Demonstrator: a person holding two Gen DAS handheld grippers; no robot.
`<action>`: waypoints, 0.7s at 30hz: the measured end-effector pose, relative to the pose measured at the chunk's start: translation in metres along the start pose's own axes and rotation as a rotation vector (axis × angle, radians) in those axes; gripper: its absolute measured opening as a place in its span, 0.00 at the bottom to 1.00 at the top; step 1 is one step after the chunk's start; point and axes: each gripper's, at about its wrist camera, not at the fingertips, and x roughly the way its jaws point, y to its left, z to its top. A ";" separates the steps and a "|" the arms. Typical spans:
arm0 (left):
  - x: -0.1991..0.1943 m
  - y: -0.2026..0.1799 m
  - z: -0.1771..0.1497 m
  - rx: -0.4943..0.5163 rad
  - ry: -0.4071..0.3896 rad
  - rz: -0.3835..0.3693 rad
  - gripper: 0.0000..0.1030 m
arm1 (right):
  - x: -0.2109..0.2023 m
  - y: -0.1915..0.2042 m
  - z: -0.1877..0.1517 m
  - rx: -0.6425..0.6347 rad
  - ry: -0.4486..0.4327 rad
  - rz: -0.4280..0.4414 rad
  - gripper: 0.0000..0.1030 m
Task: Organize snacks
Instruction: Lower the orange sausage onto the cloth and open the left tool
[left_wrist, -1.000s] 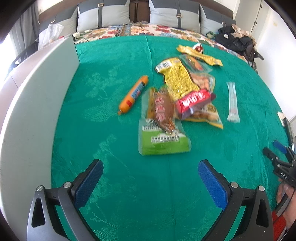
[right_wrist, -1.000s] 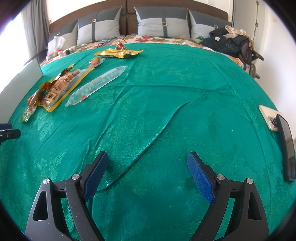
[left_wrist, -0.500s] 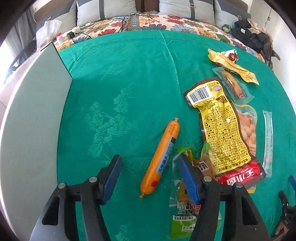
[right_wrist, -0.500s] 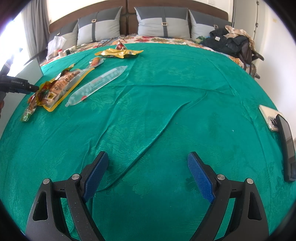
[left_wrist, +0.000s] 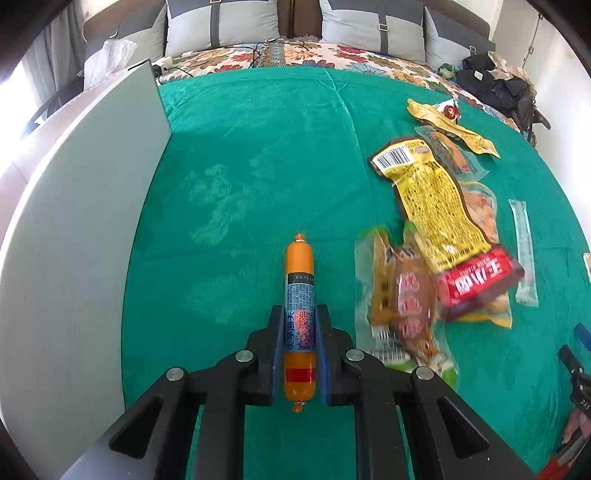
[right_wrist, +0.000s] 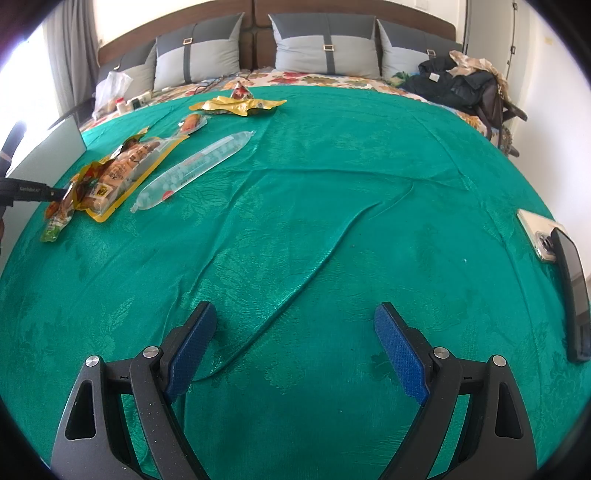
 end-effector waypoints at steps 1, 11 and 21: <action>-0.007 0.000 -0.015 -0.002 0.003 -0.002 0.15 | 0.000 0.000 0.000 0.000 0.000 0.000 0.87; -0.051 -0.011 -0.105 -0.023 -0.030 -0.049 0.31 | 0.000 0.000 0.000 0.000 0.000 0.000 0.87; -0.041 -0.037 -0.108 0.072 -0.098 0.017 0.80 | -0.001 0.001 -0.002 0.005 -0.006 -0.006 0.87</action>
